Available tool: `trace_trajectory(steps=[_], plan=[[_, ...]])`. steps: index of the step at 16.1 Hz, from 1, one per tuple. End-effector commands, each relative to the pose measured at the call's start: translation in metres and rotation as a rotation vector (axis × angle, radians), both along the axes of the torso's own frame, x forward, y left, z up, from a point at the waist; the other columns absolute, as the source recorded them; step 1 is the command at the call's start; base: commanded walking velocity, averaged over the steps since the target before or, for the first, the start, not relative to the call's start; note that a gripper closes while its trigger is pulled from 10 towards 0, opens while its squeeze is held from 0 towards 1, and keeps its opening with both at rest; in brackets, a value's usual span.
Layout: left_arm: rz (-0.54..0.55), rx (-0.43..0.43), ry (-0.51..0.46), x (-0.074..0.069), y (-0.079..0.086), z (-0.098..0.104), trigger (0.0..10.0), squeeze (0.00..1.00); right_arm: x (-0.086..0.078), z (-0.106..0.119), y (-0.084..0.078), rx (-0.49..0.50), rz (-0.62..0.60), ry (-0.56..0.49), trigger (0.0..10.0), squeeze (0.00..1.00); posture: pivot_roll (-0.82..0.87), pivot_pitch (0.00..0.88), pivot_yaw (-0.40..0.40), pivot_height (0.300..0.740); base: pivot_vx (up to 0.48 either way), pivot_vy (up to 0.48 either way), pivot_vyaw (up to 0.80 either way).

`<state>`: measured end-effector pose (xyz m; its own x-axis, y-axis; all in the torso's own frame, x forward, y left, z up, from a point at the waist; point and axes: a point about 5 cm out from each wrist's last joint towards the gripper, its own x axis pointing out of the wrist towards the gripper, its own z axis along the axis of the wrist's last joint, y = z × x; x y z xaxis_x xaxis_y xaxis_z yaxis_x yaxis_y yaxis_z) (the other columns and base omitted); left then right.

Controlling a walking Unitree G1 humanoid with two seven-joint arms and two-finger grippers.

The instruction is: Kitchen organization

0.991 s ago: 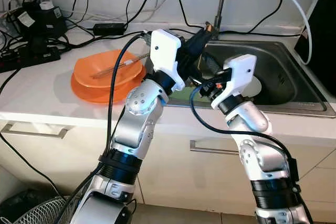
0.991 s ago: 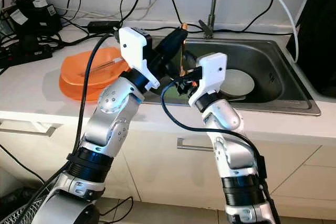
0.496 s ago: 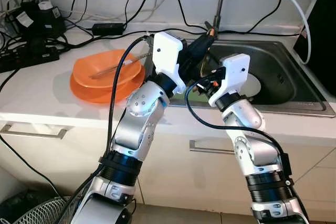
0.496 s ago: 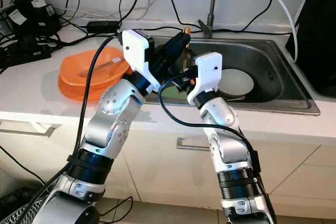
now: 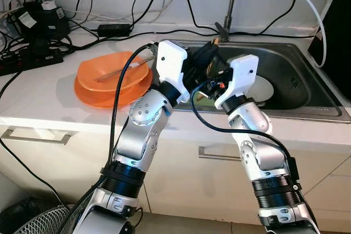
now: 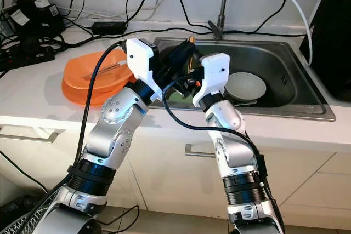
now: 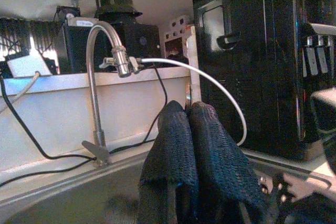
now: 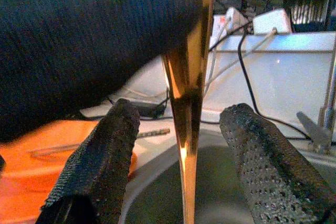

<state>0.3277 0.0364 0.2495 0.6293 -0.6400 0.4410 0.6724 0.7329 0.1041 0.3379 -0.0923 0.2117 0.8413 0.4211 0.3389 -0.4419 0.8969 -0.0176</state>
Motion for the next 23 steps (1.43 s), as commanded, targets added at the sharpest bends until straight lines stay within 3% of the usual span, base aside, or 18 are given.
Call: trace_trajectory(steps=[1, 9, 23], plan=[[0.012, 0.003, -0.019, 0.000, 0.001, 0.001, 10.0, 0.00, 0.000, 0.000, 0.001, 0.000, -0.004, -0.006, 10.0, 0.00, 0.04, 0.001, 0.059, 0.740, 0.000, 0.000, 0.00], [0.047, -0.039, -0.009, 0.005, 0.001, -0.003, 10.0, 0.00, 0.004, -0.008, 0.002, 0.028, -0.022, 0.012, 10.0, 0.00, 0.04, 0.015, 0.059, 0.740, 0.000, 0.000, 0.00], [0.066, -0.014, 0.040, 0.010, 0.002, -0.022, 10.0, 0.00, 0.007, -0.025, 0.002, 0.031, -0.035, 0.058, 10.0, 0.00, 0.05, 0.018, 0.051, 0.740, 0.000, 0.000, 0.00]])
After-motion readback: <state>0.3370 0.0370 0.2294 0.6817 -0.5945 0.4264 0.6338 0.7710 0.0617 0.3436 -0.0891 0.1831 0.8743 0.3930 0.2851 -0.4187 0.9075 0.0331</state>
